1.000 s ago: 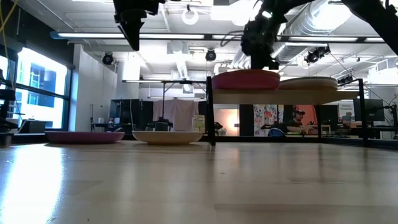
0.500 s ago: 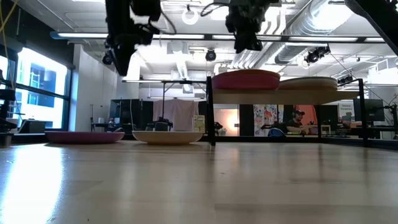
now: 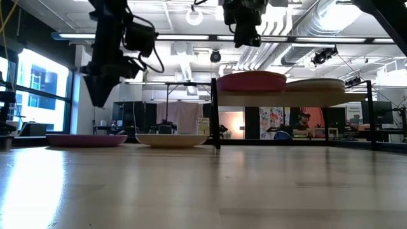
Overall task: Place and stack plates onto a shelf
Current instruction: Stack the purple plate on top of the orange plate on the shelf
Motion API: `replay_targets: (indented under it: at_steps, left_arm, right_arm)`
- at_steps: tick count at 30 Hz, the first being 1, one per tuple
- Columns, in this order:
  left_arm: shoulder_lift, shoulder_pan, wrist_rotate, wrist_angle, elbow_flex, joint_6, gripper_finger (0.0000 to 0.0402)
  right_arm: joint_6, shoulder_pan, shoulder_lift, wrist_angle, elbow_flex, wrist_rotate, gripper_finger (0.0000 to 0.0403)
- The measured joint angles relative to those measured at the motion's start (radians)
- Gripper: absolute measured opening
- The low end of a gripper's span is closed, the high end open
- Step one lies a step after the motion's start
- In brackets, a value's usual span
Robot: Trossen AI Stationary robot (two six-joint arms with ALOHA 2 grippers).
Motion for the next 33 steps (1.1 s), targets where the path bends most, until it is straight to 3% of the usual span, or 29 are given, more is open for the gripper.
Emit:
replay_targets:
  at_steps: [9, 20, 33]
  left_arm:
    - [0.000, 0.000, 0.067, 0.148, -0.120, -0.029, 0.0135]
    - [0.000, -0.001, 0.073, 0.313, -0.246, -0.016, 0.0135]
    - [0.000, -0.001, 0.063, 0.362, -0.335, -0.016, 0.0135]
  right_arm:
    - [0.010, 0.005, 0.000, 0.000, 0.000, 0.026, 0.0053]
    - [0.010, 0.005, 0.000, 0.000, 0.000, 0.026, 0.0053]
    - [0.010, 0.005, 0.000, 0.000, 0.000, 0.027, 0.0053]
